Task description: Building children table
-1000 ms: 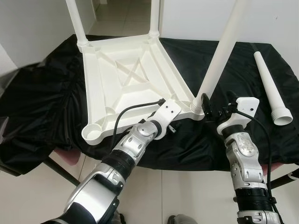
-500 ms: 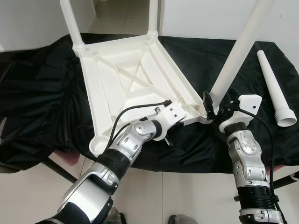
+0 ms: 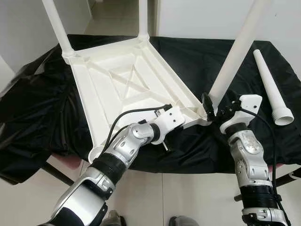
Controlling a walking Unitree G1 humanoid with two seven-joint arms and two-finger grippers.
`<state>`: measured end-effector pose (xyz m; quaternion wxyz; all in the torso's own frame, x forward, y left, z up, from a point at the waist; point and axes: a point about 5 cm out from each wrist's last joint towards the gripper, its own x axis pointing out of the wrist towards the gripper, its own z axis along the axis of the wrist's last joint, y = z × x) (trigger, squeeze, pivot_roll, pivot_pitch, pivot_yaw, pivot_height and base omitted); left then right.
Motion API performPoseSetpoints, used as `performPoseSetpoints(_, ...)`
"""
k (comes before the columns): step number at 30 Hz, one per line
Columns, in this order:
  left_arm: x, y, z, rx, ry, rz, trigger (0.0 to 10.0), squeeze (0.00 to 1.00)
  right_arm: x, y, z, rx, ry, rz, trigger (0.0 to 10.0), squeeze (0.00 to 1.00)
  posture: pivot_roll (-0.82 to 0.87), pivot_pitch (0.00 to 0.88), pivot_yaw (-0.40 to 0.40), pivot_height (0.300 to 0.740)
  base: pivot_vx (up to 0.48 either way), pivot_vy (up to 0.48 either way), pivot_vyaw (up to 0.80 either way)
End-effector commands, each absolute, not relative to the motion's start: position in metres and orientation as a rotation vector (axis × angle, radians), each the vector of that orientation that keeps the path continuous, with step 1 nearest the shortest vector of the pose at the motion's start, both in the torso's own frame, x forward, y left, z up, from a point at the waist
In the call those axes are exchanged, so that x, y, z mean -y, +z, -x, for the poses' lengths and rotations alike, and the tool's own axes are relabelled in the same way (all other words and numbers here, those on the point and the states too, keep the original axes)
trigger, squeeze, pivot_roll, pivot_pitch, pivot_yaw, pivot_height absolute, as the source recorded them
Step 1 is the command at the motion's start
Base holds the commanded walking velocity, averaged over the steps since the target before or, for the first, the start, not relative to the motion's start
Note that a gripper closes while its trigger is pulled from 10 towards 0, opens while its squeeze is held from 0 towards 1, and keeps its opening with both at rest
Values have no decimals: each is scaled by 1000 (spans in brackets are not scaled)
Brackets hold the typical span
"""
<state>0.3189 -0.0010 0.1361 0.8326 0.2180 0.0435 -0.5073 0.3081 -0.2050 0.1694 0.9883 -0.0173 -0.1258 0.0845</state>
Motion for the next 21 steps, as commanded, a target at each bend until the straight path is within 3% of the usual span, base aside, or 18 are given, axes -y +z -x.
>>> performPoseSetpoints(1, -10, 123, -318, -160, -1062, -478, 10000, 0, 205, 166, -312, 227, 221, 18, 10000, 0, -65, 52, 43, 740, 0, 0, 0)
performPoseSetpoints(21, -2, 135, -313, -110, -1064, -458, 10000, 0, 210, 165, -343, 112, 485, 59, 10000, 0, -29, 31, 14, 740, 0, 0, 0)
